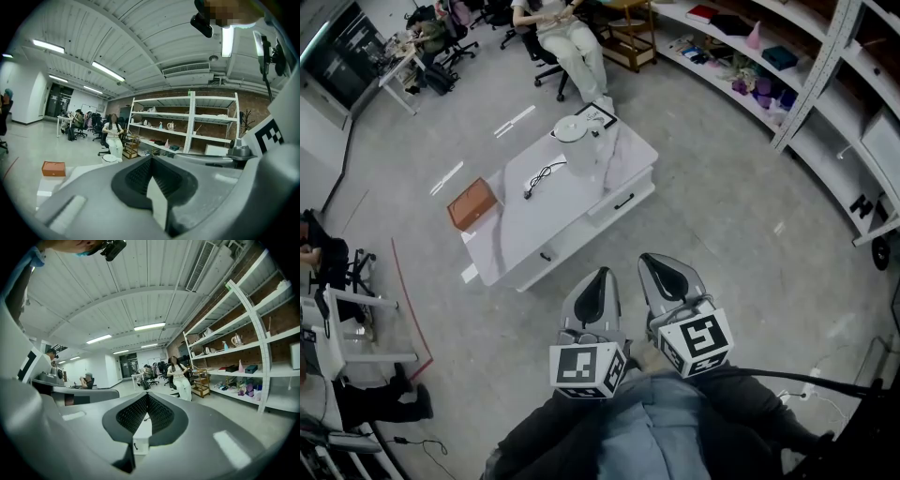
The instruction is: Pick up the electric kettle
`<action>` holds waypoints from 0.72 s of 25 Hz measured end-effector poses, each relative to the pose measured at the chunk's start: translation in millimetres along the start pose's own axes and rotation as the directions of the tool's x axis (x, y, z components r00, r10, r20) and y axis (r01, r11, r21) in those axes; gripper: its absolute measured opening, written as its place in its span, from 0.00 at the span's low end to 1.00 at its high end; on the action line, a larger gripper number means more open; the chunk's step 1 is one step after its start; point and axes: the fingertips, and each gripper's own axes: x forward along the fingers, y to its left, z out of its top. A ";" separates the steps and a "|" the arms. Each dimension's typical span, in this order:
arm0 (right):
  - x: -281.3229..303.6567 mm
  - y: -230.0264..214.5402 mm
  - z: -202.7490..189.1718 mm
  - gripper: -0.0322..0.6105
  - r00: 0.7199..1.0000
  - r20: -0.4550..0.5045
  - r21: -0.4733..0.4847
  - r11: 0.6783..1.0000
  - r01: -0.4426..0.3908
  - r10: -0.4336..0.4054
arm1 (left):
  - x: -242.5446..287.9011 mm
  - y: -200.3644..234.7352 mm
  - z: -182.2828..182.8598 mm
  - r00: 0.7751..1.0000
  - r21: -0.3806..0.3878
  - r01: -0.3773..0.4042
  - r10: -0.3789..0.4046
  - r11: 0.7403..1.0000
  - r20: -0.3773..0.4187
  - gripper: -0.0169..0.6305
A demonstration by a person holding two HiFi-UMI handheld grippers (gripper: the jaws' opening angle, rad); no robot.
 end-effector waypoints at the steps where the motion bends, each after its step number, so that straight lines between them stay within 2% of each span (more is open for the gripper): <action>1: 3.9 -3.6 3.5 0.09 1.000 0.003 0.002 1.000 -0.003 0.003 | 4.9 0.2 3.1 1.000 0.004 -0.003 0.003 1.000 -0.001 0.04; 10: 35.5 -49.7 42.8 0.09 0.996 0.081 0.018 0.999 -0.048 0.046 | 58.0 -17.2 35.6 1.000 0.082 -0.020 0.018 0.996 0.026 0.04; 18: 56.2 -63.7 49.0 0.09 0.992 0.100 0.019 0.996 -0.082 0.080 | 77.9 -11.7 40.4 0.998 0.097 -0.054 0.050 0.994 0.040 0.04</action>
